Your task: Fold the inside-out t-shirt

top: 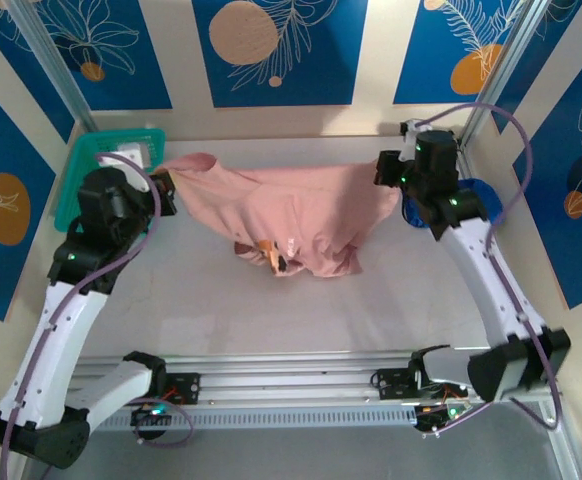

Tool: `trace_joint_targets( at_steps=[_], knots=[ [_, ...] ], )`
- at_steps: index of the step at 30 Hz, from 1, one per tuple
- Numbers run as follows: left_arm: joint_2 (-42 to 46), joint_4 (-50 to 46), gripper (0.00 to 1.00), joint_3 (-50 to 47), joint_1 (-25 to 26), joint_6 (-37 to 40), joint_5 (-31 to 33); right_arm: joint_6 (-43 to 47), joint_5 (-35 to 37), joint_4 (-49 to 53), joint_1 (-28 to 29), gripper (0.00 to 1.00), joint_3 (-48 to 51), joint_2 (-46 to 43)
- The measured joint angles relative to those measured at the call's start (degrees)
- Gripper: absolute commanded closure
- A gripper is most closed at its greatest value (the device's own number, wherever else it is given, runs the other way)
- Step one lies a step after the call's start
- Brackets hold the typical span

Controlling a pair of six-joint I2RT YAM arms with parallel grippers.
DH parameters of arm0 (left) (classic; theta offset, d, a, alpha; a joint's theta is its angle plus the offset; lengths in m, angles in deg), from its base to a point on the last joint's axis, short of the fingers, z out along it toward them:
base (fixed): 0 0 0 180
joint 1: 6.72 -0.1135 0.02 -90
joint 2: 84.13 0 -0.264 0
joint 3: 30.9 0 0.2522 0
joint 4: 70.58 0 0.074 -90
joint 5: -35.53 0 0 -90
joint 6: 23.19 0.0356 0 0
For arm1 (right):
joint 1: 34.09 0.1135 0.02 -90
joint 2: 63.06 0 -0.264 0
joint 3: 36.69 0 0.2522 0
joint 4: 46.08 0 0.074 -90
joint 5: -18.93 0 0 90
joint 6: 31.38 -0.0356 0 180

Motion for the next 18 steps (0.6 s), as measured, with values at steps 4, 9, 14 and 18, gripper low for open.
trace_joint_targets(
  at_steps=[4, 9, 14, 18],
  knots=[
    [-0.3, 0.4, 1.00, 3.6, -1.7, -0.2, -1.7, -1.9, -1.6, -1.0, 0.3, 1.00, 5.4, -6.7],
    [-1.6, -0.1, 1.00, 3.0, -2.4, -0.7, -4.4, -2.8, -3.3, 0.3, 0.9, 1.00, 8.9, -7.9],
    [-1.7, -2.6, 1.00, 0.6, -3.2, -0.6, -5.2, -4.1, -5.0, -0.4, 1.8, 1.00, 9.2, -4.7],
    [-0.3, -4.7, 1.00, -2.8, -3.7, -0.4, -4.6, -5.6, -7.6, -4.0, 3.6, 0.87, 8.2, 5.8]
  ],
)
